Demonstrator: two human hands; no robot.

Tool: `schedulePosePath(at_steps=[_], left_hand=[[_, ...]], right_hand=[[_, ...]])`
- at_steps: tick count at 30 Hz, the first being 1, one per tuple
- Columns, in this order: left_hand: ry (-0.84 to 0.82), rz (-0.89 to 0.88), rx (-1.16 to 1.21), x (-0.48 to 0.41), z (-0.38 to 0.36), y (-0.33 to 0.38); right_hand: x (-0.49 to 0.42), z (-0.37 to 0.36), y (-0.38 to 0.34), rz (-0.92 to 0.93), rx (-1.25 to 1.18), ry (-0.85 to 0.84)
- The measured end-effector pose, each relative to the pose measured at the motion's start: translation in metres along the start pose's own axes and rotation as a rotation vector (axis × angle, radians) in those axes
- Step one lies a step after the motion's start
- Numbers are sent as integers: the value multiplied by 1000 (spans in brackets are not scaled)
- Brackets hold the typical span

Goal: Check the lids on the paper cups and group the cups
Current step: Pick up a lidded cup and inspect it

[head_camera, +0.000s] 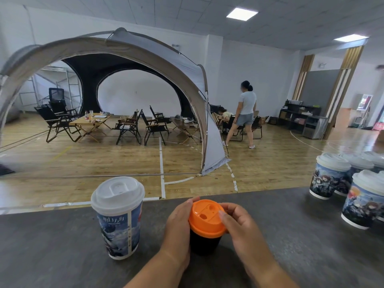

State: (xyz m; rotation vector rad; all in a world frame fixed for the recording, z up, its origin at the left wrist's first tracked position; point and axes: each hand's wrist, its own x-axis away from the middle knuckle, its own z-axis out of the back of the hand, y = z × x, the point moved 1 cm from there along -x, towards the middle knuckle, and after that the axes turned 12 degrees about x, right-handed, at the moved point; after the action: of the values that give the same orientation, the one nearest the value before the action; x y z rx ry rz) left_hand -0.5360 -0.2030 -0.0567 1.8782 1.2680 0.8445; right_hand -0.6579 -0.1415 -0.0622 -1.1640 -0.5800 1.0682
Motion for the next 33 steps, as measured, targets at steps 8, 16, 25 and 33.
schedulePosePath(at_steps=[8, 16, 25, 33], left_hand=[[-22, -14, -48, -1, 1, -1], [4, -44, -46, 1, 2, 1], [-253, 139, 306, -7, -3, 1], [-415, 292, 410, -8, -5, -9]], right_hand=[[1, 1, 1, 48, 21, -22], [6, -5, -1, 102, 191, -230], [-42, 18, -38, 36, -241, -63], [-60, 16, -17, -95, -580, -202]])
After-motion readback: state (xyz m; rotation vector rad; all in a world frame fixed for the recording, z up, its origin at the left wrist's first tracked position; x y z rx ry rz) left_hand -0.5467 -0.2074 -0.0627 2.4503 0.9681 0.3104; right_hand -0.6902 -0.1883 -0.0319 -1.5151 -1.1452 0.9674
